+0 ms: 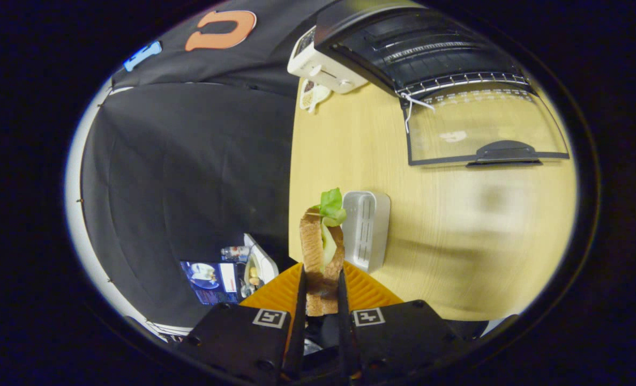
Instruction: Open the toaster oven, put the food inside, and close the toaster oven door.
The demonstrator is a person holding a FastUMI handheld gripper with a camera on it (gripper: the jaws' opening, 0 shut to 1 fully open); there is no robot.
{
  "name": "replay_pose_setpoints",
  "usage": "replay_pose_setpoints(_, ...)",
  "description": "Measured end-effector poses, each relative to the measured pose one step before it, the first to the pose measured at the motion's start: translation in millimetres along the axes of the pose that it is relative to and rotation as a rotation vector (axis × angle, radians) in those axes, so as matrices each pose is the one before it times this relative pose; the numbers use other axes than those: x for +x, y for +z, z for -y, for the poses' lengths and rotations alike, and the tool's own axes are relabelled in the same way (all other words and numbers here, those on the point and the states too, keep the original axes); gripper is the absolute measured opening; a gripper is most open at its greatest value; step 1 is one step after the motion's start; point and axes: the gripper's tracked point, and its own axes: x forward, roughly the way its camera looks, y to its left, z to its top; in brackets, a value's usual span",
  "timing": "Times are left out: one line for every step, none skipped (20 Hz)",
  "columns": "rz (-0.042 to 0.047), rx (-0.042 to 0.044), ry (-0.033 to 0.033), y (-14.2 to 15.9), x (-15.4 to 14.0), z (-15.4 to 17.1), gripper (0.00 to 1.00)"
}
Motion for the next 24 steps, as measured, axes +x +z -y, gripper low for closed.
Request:
replay_pose_setpoints(0.02755, 0.01010, 0.00834, 6.11, -11.61, -2.87, 0.32)
replay_pose_setpoints(0.03318, 0.00769, 0.01010, 8.74, -12.42, -1.04, 0.32)
replay_pose_setpoints(0.03855, 0.01010, 0.01046, 9.45, -12.60, -0.24, 0.32)
replay_pose_setpoints(0.04058, 0.01107, 0.00907, 10.14, -10.78, 1.05, 0.32)
replay_pose_setpoints(0.04669, 0.01212, 0.00917, 10.83, -11.42, 2.34, 0.31)
replay_pose_setpoints(0.04645, 0.01106, 0.00892, 12.92, -9.00, 3.58, 0.31)
replay_pose_setpoints(0.04601, 0.01203, 0.00672, 11.78, -8.43, 4.21, 0.31)
replay_pose_setpoints(0.04527, 0.01469, 0.00810, 11.53, -6.13, 3.53, 0.31)
replay_pose_setpoints(0.03708, 0.01415, 0.01098, 9.73, -5.71, 2.53, 0.31)
replay_pose_setpoints(0.03546, 0.01439, 0.00933, 9.83, -3.18, 4.04, 0.31)
replay_pose_setpoints(0.03258, 0.02269, 0.00647, 8.39, 0.32, 3.71, 0.31)
replay_pose_setpoints(0.03306, 0.03006, 0.01250, 10.90, 3.04, 3.48, 0.31)
replay_pose_setpoints(0.03469, 0.03785, 0.01619, 11.59, 2.80, 3.55, 0.31)
replay_pose_setpoints(0.03227, 0.03389, 0.01492, 12.75, 2.99, 4.91, 0.31)
replay_pose_setpoints(0.03419, 0.03036, 0.00933, 11.67, 7.05, 6.41, 0.31)
replay_pose_setpoints(0.02837, 0.01935, 0.00112, 10.84, 7.40, 7.96, 0.31)
replay_pose_setpoints(0.03480, 0.01500, 0.00016, 13.02, 9.51, 9.65, 0.31)
replay_pose_setpoints(0.03794, 0.01707, 0.00811, 14.03, 4.68, 6.90, 0.31)
replay_pose_setpoints(0.04444, 0.01596, 0.01384, 14.08, 9.80, 7.53, 0.31)
replay_pose_setpoints(0.04023, 0.00907, 0.00485, 11.71, 12.24, 5.92, 0.31)
replay_pose_setpoints(0.01949, -0.01074, -0.00536, 6.42, 11.12, 6.40, 0.31)
replay_pose_setpoints(0.02686, -0.00953, -0.00040, 7.05, 10.59, 5.34, 0.31)
replay_pose_setpoints(0.02565, 0.00603, 0.00845, 5.27, 9.79, 2.66, 0.31)
replay_pose_setpoints(0.02841, 0.02080, 0.01299, 6.02, 9.11, 2.30, 0.31)
